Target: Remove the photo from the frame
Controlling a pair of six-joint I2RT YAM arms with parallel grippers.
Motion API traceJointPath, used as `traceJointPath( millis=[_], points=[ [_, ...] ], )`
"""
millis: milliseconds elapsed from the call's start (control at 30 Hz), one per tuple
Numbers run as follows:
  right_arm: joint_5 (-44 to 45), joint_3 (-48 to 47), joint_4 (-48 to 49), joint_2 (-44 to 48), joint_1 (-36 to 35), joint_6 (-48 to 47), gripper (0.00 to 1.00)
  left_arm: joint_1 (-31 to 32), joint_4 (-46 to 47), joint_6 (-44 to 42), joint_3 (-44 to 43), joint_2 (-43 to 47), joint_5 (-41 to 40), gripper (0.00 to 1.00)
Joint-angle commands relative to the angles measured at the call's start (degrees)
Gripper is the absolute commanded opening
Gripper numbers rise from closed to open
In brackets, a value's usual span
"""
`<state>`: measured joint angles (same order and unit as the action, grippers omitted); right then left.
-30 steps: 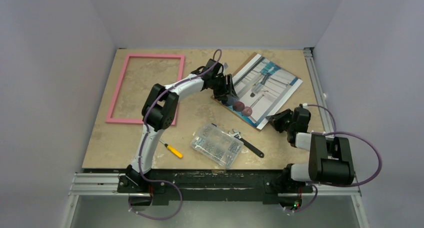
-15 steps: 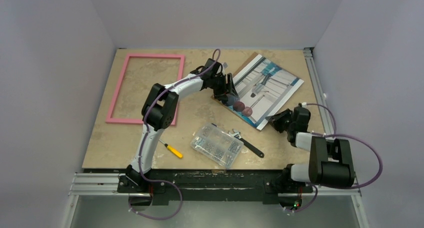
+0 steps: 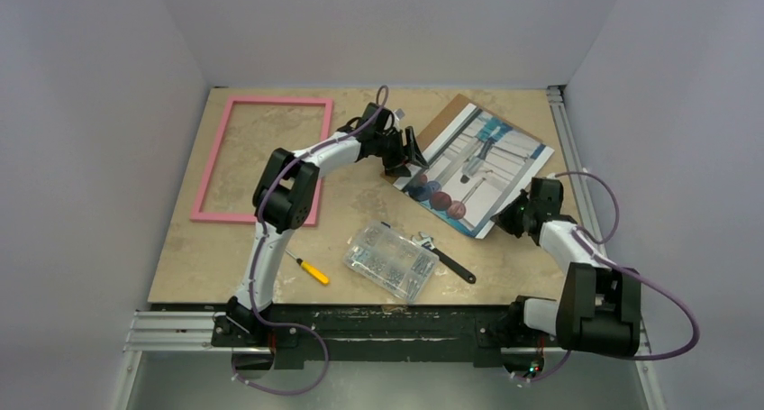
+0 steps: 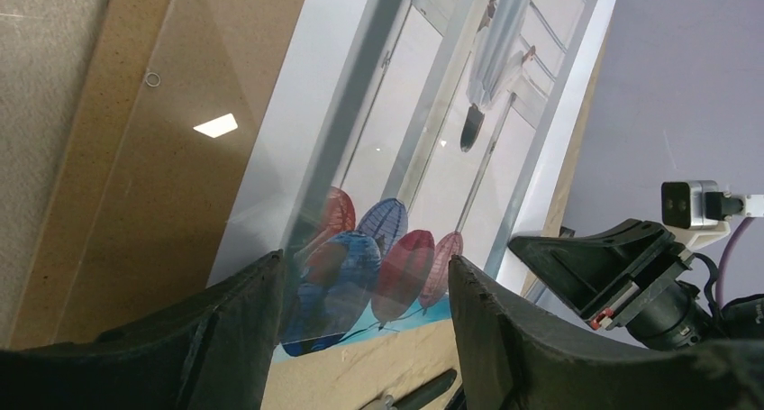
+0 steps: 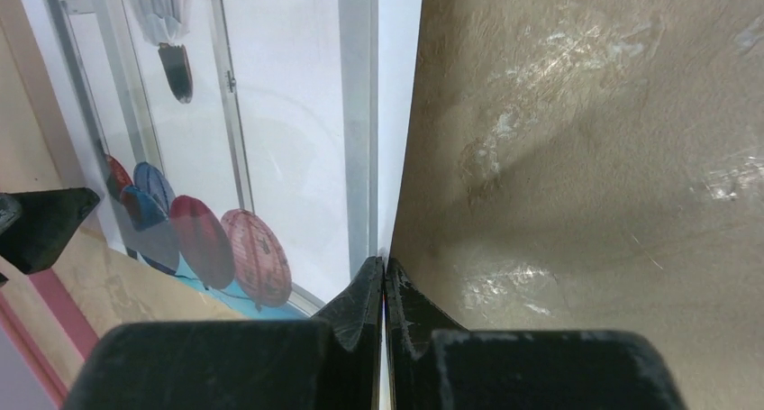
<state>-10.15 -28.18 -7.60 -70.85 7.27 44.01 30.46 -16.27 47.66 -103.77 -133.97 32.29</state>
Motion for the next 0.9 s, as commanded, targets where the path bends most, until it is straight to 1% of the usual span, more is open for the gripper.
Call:
traceJointPath(
  millis=[0, 167, 233, 300, 400, 433, 567, 633, 700, 800, 867],
  points=[
    [5.8, -6.0, -13.2, 1.6, -0.8, -3.6, 0.00, -0.5, 2.6, 1.2, 0.4, 2.4, 1.9, 0.65],
    [12.4, -10.7, -24.2, 5.7, -1.1, -5.6, 0.00, -0.7, 2.2, 1.3, -0.2, 1.2, 2.3, 0.65],
    [13.2, -12.8, -26.4, 7.2, -1.0, -6.2, 0.00, -0.7, 2.4, 1.4, -0.2, 0.3, 2.1, 0.65],
    [10.5, -12.8, -24.9, 8.4, -1.1, -6.4, 0.00, -0.8, 2.1, 1.8, -0.4, -0.7, 1.5, 0.65],
    [8.2, -13.1, -23.5, 7.2, -1.4, -6.3, 0.00, -1.1, 1.2, 2.7, -0.7, -1.8, 0.2, 0.65],
    [7.8, -13.5, -23.4, 7.2, -2.0, -6.3, 0.00, -1.2, -3.4, 2.3, -2.4, -2.6, -3.0, 0.64],
    [7.4, -15.4, -23.4, 7.7, -2.6, -7.1, 0.00, -1.3, -3.8, 1.3, -2.0, -2.0, -5.4, 0.64],
    [9.0, -18.1, -26.3, 7.4, -3.0, -7.8, 0.00, -1.3, -5.6, 0.2, -2.6, -1.7, -7.6, 0.64],
    [11.7, -21.8, -31.8, 7.8, -3.3, -8.7, 0.00, -1.5, -7.3, -0.1, -3.7, -1.9, -8.5, 0.64],
    [15.7, -28.2, -38.3, 10.1, -3.5, -10.5, 0.00, -1.6, -7.2, 0.5, -4.2, -2.2, -8.2, 0.64],
    [16.1, -32.2, -41.7, 11.6, -3.5, -11.7, 0.00, -1.5, -7.0, 0.6, -4.2, -2.3, -8.1, 0.64]
  ],
)
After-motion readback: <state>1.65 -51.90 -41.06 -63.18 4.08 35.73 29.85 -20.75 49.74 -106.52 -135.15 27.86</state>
